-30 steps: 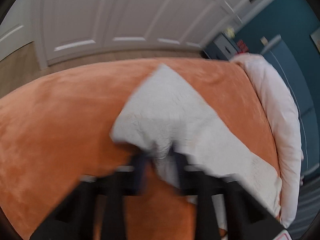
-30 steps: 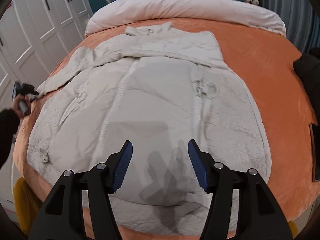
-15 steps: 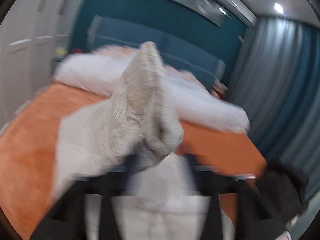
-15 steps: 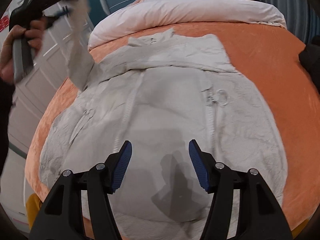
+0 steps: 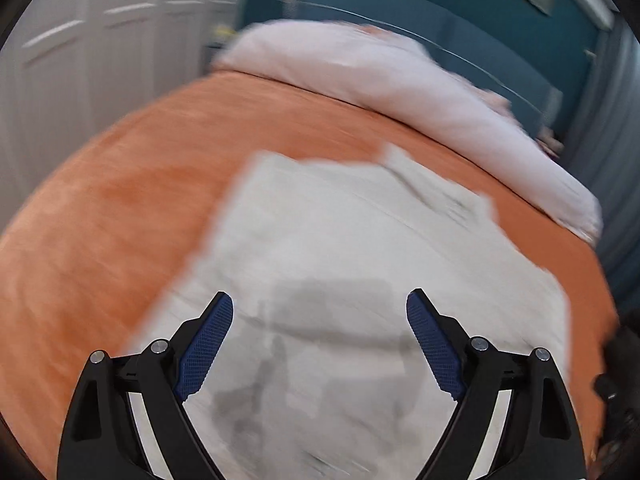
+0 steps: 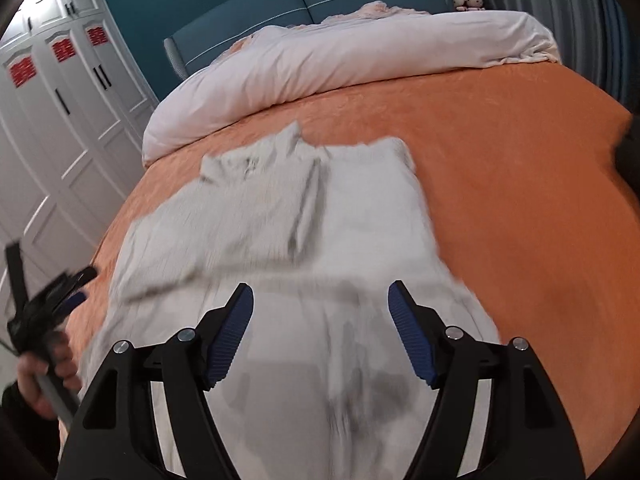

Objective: Fold large clothes

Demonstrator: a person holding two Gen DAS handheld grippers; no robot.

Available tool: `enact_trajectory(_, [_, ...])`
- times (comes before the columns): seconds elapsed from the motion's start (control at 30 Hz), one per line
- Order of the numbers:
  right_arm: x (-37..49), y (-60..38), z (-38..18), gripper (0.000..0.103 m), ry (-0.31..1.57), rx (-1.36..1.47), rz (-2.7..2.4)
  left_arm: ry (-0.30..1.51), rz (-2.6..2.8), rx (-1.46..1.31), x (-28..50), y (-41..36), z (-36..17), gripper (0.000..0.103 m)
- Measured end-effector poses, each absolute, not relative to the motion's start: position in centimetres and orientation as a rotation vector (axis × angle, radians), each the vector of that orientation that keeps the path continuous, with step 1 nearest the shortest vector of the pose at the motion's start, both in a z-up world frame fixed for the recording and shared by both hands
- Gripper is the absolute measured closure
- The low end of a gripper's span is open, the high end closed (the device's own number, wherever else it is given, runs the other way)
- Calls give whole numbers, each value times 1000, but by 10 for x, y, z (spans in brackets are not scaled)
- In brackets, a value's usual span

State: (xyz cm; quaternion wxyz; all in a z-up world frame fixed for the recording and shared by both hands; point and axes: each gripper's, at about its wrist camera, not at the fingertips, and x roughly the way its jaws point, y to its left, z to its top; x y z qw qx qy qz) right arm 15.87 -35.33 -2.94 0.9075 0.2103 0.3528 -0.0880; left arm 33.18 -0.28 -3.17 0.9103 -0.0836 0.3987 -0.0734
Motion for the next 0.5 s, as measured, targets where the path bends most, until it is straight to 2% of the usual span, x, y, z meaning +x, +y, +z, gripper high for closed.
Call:
enact_trajectory(0.17, [231,-363,-52,35,772,553,-165,852,-52,-193,365,35,-51,22])
enact_trajectory(0.23, [254,-363,-68,38,813,614,-165,881,-30,-194,373,36,-63,28])
enact_trajectory(0.27, [265,-357,-75,66,843,621,-140,903,-23,-191,378,35,-73,30])
enact_trajectory(0.3, [273,-351,-74,88,870,594,-116,923,-14,-184,382,35,-84,35])
enact_trajectory(0.33, [276,-339,-64,97,859,533,-109,941,-3,-181,386,39,-93,42])
enact_trajectory(0.43, [253,-322,-4,99,634,487,-1,963,3,-203,389,43,-111,42])
enact_trajectory(0.5, [235,-322,19,99,530,481,33,961,-5,-213,387,46,-119,38])
